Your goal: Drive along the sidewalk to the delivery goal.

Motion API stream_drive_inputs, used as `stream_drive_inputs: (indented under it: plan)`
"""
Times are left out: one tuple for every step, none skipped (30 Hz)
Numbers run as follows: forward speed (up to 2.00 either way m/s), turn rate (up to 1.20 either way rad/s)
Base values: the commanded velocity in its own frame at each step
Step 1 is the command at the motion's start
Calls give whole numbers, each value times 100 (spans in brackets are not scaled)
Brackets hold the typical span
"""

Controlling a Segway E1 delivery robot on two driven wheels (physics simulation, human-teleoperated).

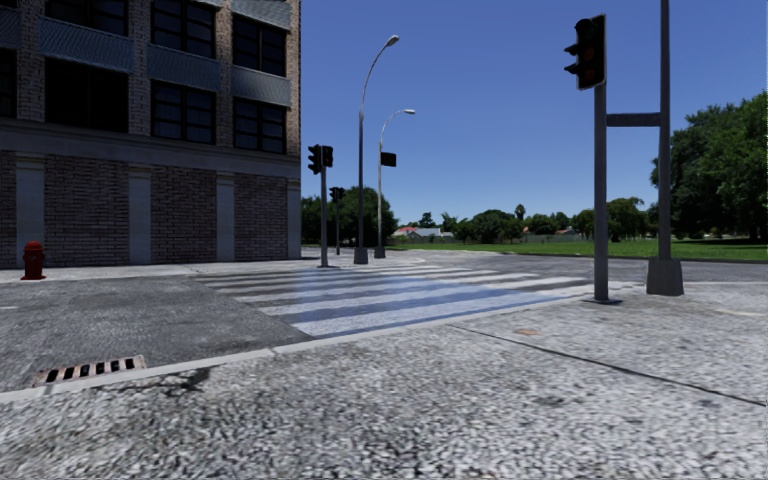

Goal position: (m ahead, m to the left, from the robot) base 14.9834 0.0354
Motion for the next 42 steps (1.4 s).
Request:
stream_drive_inputs:
  plan:
    - [200,0]
    - [200,0]
    - [200,0]
    - [200,0]
    - [200,0]
    - [200,-16]
    - [200,-16]
    - [200,-45]
    - [200,-57]
    - [200,-60]
    - [200,-60]
    - [200,-60]
    - [200,-61]
    - [200,-61]
    - [200,-61]
    - [200,-61]
    - [200,-61]
    - [200,-52]
    - [200,-52]
    - [200,-9]
    - [200,-2]
    - [200,-2]
    - [200,0]
    - [200,0]
    - [200,0]
    - [200,0]
    - [200,0]
    - [200,0]
    - [200,0]
    - [200,0]
    - [200,0]
    - [200,0]
    - [200,0]
    - [200,0]
    - [200,0]
    - [200,0]
    - [200,8]
    - [200,8]
    - [200,24]
    - [199,35]
    - [195,40]
    - [195,40]
